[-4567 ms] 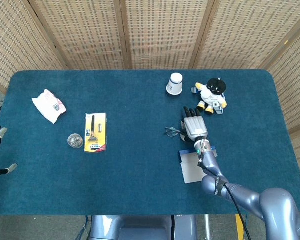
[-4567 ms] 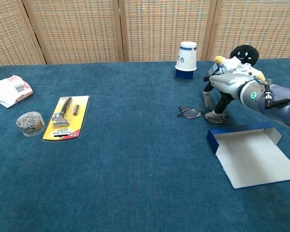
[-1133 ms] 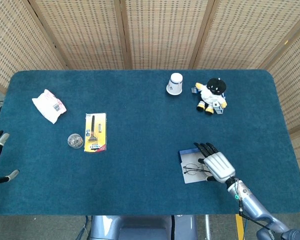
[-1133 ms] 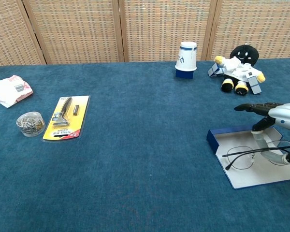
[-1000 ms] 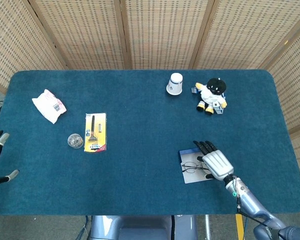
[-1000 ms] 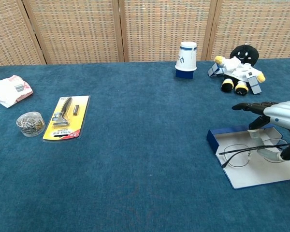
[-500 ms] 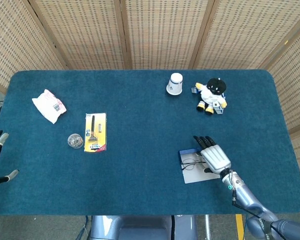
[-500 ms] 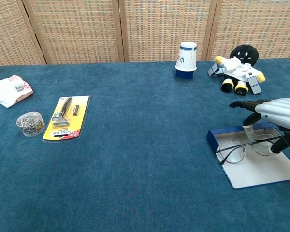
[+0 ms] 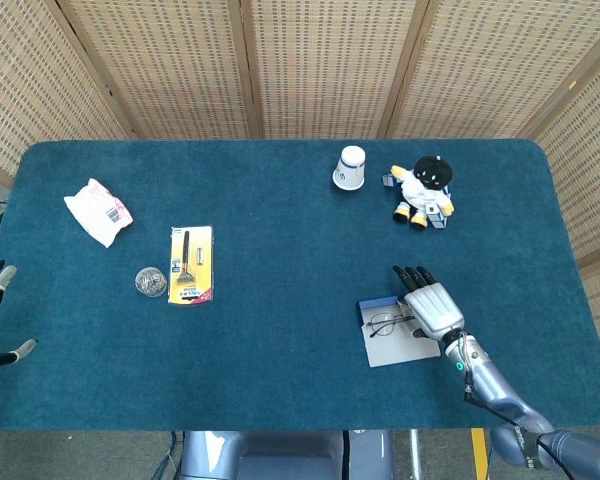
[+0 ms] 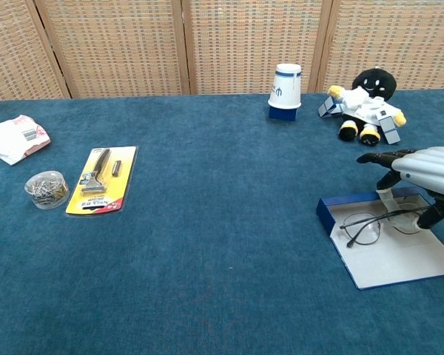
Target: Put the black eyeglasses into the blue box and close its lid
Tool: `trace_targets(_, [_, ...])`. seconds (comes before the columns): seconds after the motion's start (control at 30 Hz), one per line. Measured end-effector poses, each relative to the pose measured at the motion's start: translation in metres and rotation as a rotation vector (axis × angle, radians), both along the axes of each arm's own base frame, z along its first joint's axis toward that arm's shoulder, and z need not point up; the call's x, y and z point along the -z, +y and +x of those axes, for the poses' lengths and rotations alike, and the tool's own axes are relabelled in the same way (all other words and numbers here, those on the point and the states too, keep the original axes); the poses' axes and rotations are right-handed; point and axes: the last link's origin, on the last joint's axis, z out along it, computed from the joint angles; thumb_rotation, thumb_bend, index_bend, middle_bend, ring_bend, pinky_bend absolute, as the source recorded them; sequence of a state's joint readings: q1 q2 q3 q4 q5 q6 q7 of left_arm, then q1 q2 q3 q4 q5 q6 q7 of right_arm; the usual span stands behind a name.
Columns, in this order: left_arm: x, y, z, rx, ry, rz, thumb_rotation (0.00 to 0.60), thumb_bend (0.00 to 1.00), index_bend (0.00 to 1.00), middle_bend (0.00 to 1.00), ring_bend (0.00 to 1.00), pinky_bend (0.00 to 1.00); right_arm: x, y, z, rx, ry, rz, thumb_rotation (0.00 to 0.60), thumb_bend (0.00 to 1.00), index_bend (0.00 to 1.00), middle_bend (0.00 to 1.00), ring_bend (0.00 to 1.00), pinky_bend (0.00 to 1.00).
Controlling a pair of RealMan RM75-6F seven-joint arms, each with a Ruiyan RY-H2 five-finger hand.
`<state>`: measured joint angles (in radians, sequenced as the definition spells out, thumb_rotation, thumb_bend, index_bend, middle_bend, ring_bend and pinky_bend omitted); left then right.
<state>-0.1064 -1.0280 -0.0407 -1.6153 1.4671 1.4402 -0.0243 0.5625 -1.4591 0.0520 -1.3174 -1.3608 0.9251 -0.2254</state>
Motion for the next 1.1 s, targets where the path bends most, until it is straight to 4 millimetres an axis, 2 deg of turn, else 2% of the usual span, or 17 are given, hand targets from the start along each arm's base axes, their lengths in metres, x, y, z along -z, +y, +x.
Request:
trace_targets(0.2, [0.001, -0.001, 0.001, 0.002, 0.003, -0.002, 0.600, 0.00, 0.00, 0.00, 0.00, 0.00, -0.004, -0.004, -0.003, 0.007, -0.001, -0.017, 0.600, 0.57, 0.65, 0.01, 0.00, 0.07])
trace_targets(0.47, [0.001, 0.000, 0.000, -0.001, 0.002, -0.001, 0.600, 0.00, 0.00, 0.00, 0.00, 0.00, 0.003, -0.008, 0.003, 0.028, -0.015, -0.026, 0.600, 0.55, 0.64, 0.01, 0.00, 0.08])
trace_targets(0.53, [0.000, 0.000, 0.000, -0.002, 0.000, -0.001, 0.600, 0.00, 0.00, 0.00, 0.00, 0.00, 0.003, -0.008, 0.005, 0.028, -0.020, -0.030, 0.600, 0.48, 0.59, 0.01, 0.00, 0.08])
trace_targets(0.67, [0.000, 0.000, 0.000, -0.001, 0.000, 0.001, 0.600, 0.00, 0.00, 0.00, 0.00, 0.00, 0.003, -0.007, 0.006, 0.026, -0.020, -0.036, 0.600, 0.30, 0.40, 0.00, 0.00, 0.08])
trace_targets(0.73, [-0.001, 0.000, 0.000, 0.001, -0.001, 0.003, 0.600, 0.00, 0.00, 0.00, 0.00, 0.00, 0.002, -0.005, 0.005, 0.023, -0.020, -0.039, 0.600, 0.26, 0.35, 0.00, 0.00, 0.08])
trace_targets(0.83, [0.000, 0.000, 0.000, 0.002, 0.000, 0.002, 0.600, 0.00, 0.00, 0.00, 0.00, 0.00, 0.001, -0.003, 0.005, 0.017, -0.024, -0.041, 0.600, 0.26, 0.31, 0.00, 0.00, 0.08])
trace_targets(1.1, [0.001, -0.001, 0.001, 0.004, 0.003, -0.001, 0.600, 0.00, 0.00, 0.00, 0.00, 0.00, -0.002, 0.003, 0.006, 0.000, -0.048, -0.052, 0.600, 0.26, 0.31, 0.00, 0.00, 0.08])
